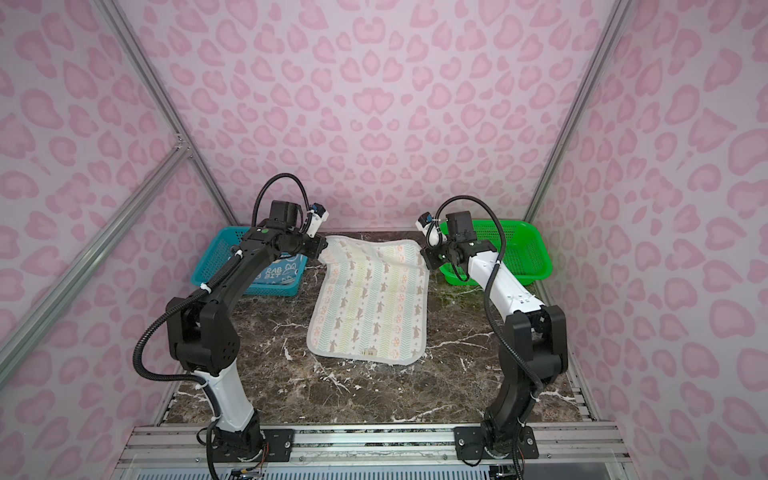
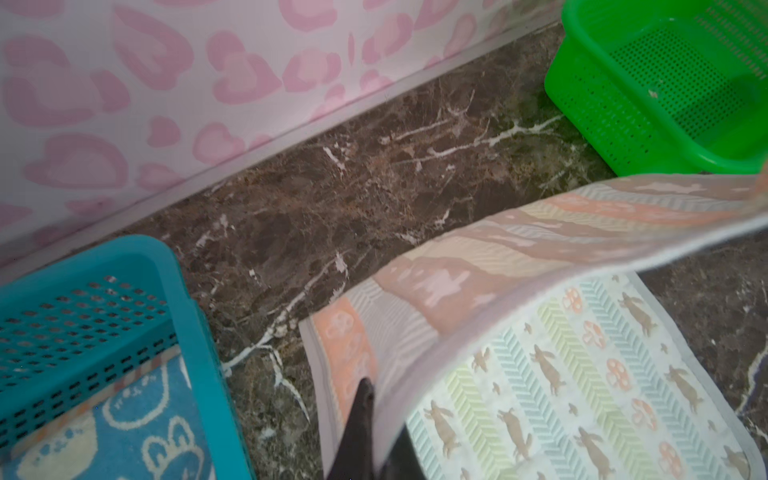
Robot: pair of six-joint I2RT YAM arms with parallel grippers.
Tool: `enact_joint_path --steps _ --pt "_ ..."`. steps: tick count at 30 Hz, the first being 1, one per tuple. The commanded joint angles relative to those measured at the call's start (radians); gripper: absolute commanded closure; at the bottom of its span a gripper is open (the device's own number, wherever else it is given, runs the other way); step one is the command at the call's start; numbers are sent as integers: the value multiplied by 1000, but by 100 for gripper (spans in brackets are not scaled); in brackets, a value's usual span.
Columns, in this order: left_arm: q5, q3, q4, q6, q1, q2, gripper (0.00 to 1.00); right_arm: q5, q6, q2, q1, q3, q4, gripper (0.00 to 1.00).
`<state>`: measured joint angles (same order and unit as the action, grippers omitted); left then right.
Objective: Fold and stack the towels
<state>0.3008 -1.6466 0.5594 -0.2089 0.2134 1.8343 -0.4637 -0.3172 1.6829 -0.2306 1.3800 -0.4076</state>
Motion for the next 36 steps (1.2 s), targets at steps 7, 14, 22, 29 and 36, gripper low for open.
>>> enact_joint_path --steps 7,14,22,29,36 --pt "-69 319 -48 3 45 -270 97 89 -149 -183 -98 -303 42 100" --pt "-156 524 -9 8 117 -375 97 140 -181 -290 -178 -489 66 100" --pt "-247 617 61 9 198 -381 97 172 -200 -370 -251 -614 100 100" --pt "-304 648 83 28 220 -388 95 194 -218 -363 -308 -660 91 100" --pt "-384 692 105 56 270 -358 82 167 -276 -357 -353 -674 8 94"
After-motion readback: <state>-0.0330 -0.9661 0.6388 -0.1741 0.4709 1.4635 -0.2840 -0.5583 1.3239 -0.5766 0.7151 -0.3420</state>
